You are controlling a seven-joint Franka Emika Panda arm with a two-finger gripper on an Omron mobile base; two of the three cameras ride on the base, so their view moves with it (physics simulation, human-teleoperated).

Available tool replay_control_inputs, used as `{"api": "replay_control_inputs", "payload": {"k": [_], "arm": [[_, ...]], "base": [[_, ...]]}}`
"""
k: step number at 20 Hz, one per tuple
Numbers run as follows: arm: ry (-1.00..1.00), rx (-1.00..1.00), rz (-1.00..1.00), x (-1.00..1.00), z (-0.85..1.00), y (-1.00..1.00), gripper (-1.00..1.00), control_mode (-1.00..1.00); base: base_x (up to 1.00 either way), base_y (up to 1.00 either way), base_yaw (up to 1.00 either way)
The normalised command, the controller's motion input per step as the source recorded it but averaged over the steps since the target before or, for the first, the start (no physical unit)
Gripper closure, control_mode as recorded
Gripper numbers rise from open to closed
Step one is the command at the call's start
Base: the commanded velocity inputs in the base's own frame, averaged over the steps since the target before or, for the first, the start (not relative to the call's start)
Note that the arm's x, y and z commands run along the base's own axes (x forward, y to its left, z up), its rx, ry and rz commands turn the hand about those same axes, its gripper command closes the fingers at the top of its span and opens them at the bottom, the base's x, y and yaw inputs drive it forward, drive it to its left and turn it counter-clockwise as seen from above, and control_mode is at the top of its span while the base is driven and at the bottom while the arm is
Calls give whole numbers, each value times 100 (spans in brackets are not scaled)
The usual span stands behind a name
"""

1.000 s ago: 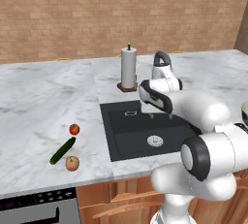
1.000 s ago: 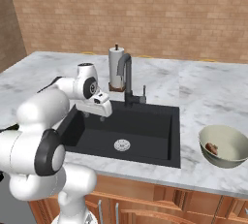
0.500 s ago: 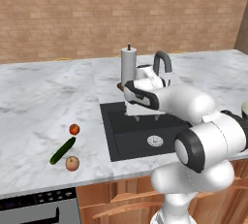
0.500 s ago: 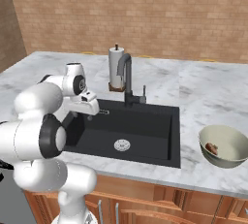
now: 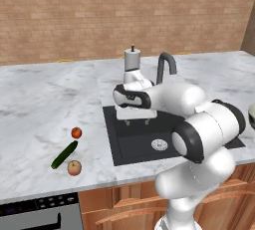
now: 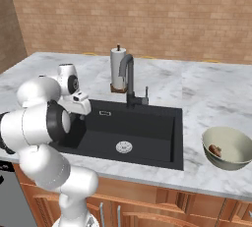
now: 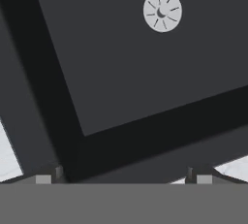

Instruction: There is a mixed pile of frozen fruits and vegetables on the counter. Locate all the frozen vegetables and place the items in a bowl on the counter. Take all the frozen fruits and defrost them in a running sink.

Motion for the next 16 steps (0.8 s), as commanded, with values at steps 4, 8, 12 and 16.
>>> {"api": "replay_control_inputs", "payload": {"k": [4,8,12,16], "arm": [[8,0,0,17,-3,51,-100,-100],[8,0,0,14,-7,58,-100,-100],[7,0,0,11,-12,58,-100,-100],[3,1,0,7,-21,58,-100,-100]], "base": [[0,0,0],[0,0,0],[0,0,0],[0,0,0]]}}
